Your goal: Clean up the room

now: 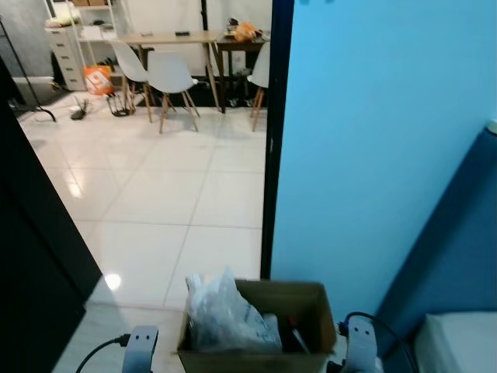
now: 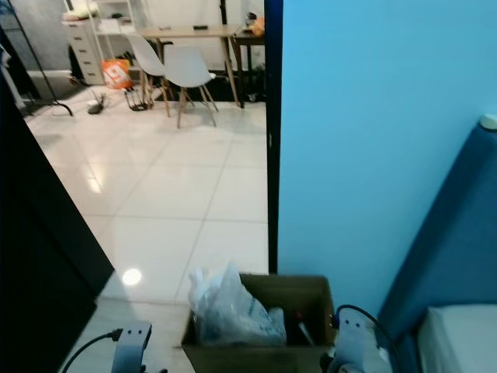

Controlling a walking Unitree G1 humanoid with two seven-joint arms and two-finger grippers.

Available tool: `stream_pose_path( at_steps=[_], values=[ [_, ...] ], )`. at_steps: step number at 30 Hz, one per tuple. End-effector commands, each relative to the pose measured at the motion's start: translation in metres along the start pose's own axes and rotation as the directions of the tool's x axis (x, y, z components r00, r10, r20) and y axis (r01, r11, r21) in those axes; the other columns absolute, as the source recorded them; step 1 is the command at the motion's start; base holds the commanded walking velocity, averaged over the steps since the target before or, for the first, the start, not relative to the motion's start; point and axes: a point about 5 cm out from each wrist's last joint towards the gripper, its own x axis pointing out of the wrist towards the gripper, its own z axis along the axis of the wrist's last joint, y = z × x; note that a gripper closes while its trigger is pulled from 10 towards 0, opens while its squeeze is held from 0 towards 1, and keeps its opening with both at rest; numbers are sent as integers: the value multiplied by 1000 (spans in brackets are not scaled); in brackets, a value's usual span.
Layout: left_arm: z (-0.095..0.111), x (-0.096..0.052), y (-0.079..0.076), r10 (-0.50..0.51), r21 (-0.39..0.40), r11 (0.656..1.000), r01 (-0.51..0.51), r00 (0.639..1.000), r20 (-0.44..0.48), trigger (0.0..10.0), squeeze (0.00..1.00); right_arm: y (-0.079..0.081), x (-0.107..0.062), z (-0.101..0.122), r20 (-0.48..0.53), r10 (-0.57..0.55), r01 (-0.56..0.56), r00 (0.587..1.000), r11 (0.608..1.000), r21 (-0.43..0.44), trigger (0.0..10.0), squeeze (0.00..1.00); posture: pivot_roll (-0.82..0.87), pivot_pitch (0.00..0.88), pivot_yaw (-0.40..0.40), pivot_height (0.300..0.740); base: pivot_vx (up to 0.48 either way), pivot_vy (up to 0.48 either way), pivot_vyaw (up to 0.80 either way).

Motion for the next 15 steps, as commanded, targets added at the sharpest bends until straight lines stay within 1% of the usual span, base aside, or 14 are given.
stream_pose_path(
  at_steps=[1, 6, 9, 15],
  values=[
    [-3, 0, 0, 0, 12, 1000, 0, 1000, -14, 10000, 0, 5, 0, -5, -14, 11, -11, 1000, 1000, -16, 10000, 0, -4, 0, -17, 707, -334, 0, -638],
    [-4, 0, -1, -3, 15, 1000, 3, 1000, -17, 10000, 0, 5, 0, -5, -15, 9, -9, 1000, 1000, -14, 10000, 0, -4, 0, -18, 707, -329, 0, -638],
    [-9, -1, -3, -14, 17, 1000, 14, 1000, -27, 10000, 0, 4, 0, -3, -8, 9, -9, 1000, 1000, -14, 10000, 0, -5, 0, -16, 707, -305, 0, -671],
    [-10, 0, -6, -33, 22, 999, 34, 999, -35, 10000, 0, 5, 0, -2, -5, 6, -7, 1000, 1000, -23, 10000, 0, -4, 0, -14, 707, 0, 0, -674]
  ],
)
